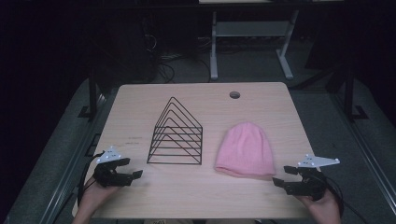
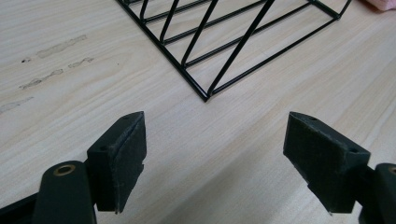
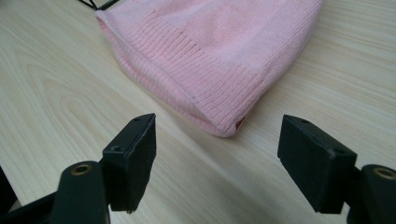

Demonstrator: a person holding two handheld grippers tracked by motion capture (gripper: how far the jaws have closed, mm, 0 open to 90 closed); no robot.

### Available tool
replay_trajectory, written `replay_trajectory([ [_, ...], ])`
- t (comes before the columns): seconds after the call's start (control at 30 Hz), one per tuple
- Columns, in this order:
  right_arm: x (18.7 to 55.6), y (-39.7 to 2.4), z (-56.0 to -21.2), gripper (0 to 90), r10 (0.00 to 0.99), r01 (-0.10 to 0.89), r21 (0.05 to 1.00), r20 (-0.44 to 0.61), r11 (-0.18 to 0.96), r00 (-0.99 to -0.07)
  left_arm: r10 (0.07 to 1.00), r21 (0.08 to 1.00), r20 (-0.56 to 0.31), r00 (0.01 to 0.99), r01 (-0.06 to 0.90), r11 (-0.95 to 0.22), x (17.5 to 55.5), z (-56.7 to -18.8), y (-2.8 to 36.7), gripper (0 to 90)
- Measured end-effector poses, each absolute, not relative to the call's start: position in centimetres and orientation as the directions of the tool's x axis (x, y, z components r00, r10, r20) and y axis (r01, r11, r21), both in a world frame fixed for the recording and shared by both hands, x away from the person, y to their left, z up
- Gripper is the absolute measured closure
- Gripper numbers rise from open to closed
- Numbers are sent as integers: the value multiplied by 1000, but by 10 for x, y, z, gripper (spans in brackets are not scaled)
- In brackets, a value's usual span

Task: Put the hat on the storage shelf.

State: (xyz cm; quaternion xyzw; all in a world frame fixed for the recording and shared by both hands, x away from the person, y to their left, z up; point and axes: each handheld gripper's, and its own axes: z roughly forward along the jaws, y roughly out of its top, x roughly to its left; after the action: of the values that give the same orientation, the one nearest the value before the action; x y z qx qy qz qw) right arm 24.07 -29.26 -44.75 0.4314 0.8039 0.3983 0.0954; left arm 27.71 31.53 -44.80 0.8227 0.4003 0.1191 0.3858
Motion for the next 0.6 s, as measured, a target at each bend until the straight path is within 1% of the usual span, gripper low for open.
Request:
replay_trajectory([
  [0.1,241,-293,-448,275,768,618,723,194,308,-610,750,735,-123,650,568,-371,277,-448,314,215],
  [0.43,240,-289,-445,274,763,618,721,195,314,-616,744,727,-99,661,558,-399,275,-448,313,215],
  [0.6,246,-286,-432,264,752,605,731,196,316,-629,752,736,-108,650,561,-380,274,-448,314,216],
])
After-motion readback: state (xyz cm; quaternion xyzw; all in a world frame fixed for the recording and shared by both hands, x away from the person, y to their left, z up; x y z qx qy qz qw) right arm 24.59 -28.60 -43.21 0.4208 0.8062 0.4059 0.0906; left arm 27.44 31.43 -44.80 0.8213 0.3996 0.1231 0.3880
